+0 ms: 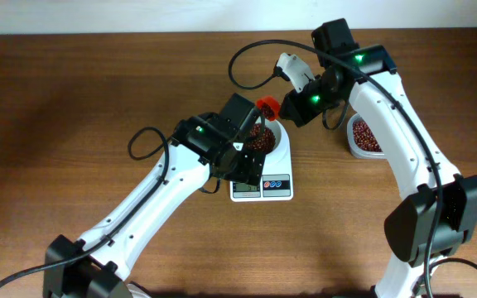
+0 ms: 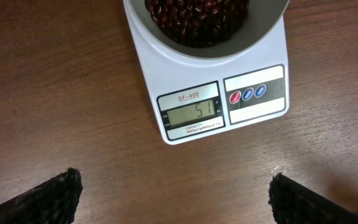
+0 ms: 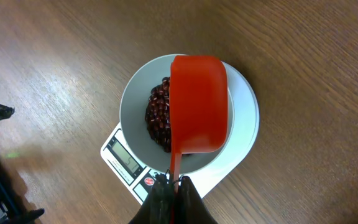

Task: Scoop item into bowl and weigh 50g on scale

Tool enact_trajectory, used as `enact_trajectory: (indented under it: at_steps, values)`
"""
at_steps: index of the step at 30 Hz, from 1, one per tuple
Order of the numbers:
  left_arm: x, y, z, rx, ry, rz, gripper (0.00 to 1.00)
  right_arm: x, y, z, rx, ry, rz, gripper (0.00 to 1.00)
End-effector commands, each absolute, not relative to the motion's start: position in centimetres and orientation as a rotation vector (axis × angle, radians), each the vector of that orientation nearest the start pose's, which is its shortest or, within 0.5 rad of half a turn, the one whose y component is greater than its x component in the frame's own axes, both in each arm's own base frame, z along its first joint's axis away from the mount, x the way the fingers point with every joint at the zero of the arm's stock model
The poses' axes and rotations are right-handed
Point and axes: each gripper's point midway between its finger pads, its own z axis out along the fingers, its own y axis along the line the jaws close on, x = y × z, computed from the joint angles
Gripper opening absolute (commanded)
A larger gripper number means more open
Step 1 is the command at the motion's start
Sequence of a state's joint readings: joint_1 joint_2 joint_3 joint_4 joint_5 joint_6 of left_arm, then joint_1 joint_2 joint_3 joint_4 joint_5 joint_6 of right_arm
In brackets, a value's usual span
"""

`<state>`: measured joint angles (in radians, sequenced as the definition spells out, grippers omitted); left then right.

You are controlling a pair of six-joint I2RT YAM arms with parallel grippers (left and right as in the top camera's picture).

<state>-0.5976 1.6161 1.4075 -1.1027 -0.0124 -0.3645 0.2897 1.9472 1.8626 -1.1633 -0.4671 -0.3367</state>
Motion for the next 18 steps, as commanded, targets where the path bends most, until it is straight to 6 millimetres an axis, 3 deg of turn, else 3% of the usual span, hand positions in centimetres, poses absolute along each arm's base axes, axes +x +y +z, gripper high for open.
enact_trajectory:
  at_steps: [1, 4, 7, 11, 14, 18]
  values:
    - [28.7, -19.2, 14.3, 0.317, 2.894, -0.139, 0.99, 40.1, 20.1, 19.4, -0.944, 2.545, 0.626, 0.04]
    - [28.7, -19.2, 14.3, 0.317, 2.894, -0.139, 0.99, 39.9, 20.3, 19.5, -0.923, 2.552, 0.652, 0.04]
    - [28.7, -19.2, 14.3, 0.317, 2.894, -0.139, 0.99, 39.6, 21.1, 20.3, -0.903, 2.524, 0.786, 0.04]
    - [28.7, -19.2, 14.3, 0.317, 2.894, -0.139, 0.99, 39.7, 19.7, 21.7, -0.773, 2.506, 0.989, 0.04]
    - [28.7, -19.2, 14.3, 0.317, 2.894, -0.139, 0.99, 39.5, 17.1, 23.1, -0.622, 2.496, 1.187, 0.04]
    - [28.7, -19.2, 14.3, 0.317, 2.894, -0.139, 0.99, 40.1, 11.7, 23.1, -0.402, 2.541, 1.204, 0.04]
